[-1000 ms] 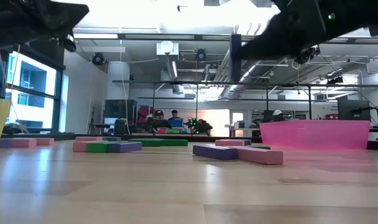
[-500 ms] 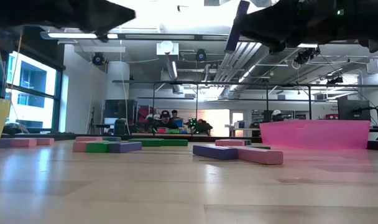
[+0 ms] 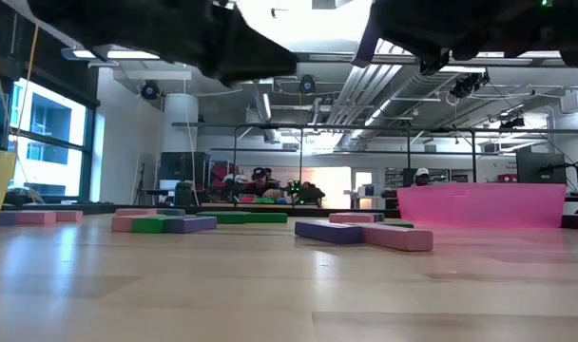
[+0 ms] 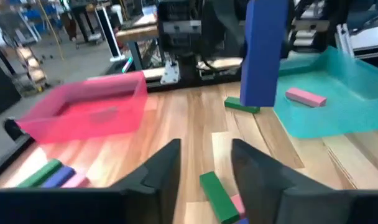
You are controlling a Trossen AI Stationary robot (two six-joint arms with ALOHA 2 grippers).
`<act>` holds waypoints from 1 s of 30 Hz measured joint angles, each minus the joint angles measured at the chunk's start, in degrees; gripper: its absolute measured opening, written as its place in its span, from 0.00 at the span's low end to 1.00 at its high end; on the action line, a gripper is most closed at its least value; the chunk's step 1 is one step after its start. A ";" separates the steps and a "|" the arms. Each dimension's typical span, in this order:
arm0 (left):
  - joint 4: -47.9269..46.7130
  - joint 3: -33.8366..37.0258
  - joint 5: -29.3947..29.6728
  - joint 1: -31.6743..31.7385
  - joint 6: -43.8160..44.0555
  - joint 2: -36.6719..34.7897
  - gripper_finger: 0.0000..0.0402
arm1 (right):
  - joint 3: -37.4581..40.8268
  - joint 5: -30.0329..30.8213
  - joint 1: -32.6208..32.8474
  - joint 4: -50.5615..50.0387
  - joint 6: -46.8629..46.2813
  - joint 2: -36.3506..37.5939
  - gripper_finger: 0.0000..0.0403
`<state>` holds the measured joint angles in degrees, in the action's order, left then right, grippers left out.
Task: Sort blocks
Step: Put the blue block into the yellow bin
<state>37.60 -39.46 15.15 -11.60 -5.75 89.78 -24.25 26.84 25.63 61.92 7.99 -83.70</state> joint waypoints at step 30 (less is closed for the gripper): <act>5.22 -15.78 -6.04 0.09 2.68 17.55 0.53 | -0.04 5.11 0.78 -4.32 -2.14 0.00 0.18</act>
<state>42.83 -55.24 9.10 -11.51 -3.07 107.33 -24.29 31.95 26.41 57.60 5.85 -83.70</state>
